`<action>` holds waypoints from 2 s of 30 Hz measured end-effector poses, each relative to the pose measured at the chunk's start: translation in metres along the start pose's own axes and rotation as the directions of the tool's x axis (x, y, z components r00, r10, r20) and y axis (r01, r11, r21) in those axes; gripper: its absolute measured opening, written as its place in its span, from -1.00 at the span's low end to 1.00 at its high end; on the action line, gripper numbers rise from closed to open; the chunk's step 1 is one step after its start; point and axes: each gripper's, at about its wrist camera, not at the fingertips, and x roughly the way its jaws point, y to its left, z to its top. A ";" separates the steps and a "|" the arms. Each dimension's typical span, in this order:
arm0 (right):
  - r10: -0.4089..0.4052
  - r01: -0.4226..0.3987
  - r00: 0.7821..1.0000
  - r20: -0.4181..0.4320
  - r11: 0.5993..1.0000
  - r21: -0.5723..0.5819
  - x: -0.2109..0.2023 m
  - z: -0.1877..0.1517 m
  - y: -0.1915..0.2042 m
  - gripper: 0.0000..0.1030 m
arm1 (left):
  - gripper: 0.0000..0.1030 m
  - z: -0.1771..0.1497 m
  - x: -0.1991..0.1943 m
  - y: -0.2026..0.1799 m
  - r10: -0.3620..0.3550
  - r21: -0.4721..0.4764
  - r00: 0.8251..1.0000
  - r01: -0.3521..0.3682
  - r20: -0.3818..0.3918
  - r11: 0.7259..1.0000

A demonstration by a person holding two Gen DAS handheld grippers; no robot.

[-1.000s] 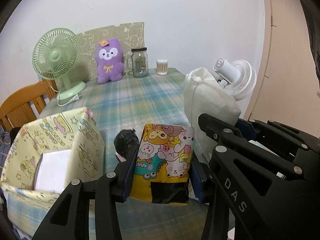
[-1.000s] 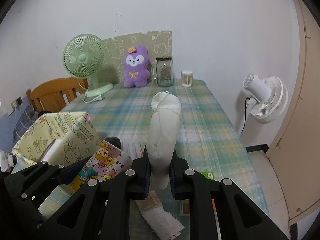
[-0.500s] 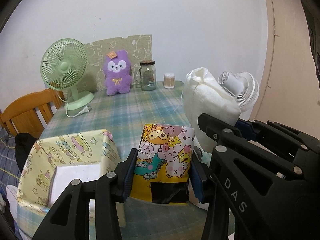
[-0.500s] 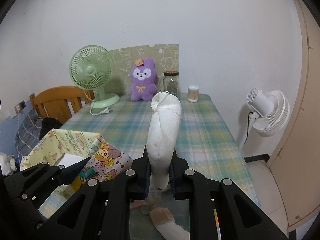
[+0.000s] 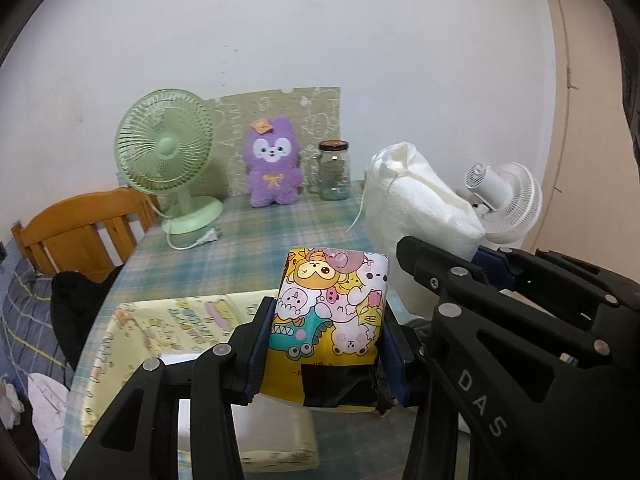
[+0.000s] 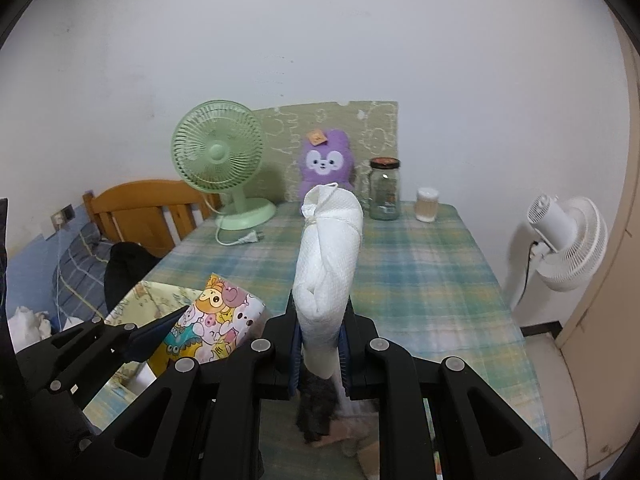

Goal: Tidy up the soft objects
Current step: 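Carry the yellow pouch and white cloth over the fabric box, lower the pouch inside, then open the left tool releasing the pouch while the right tool lowers the white cloth into the box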

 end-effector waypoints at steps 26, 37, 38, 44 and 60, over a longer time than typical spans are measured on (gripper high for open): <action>0.095 -0.102 0.992 -0.088 0.991 -0.081 0.045 -0.006 0.084 -0.64 | -0.03 -0.021 0.013 0.087 0.142 -0.053 0.988 -0.145 -0.061 0.988; 0.115 -0.128 0.977 -0.179 0.990 -0.062 0.074 -0.027 0.100 -0.64 | 0.21 -0.043 0.040 0.108 0.181 -0.061 0.973 -0.191 -0.145 0.980; 0.118 -0.131 0.975 -0.190 0.990 -0.058 0.078 -0.029 0.101 -0.64 | 0.36 -0.044 0.041 0.109 0.179 -0.063 0.973 -0.190 -0.148 0.980; 0.124 -0.140 0.966 -0.228 0.989 -0.052 0.089 -0.035 0.105 -0.64 | 0.62 -0.053 0.044 0.114 0.161 -0.076 0.973 -0.175 -0.167 0.982; 0.105 -0.116 0.969 -0.222 0.993 -0.036 0.094 -0.038 0.106 0.56 | 0.77 -0.055 0.042 0.121 0.136 -0.118 0.973 -0.160 -0.186 0.980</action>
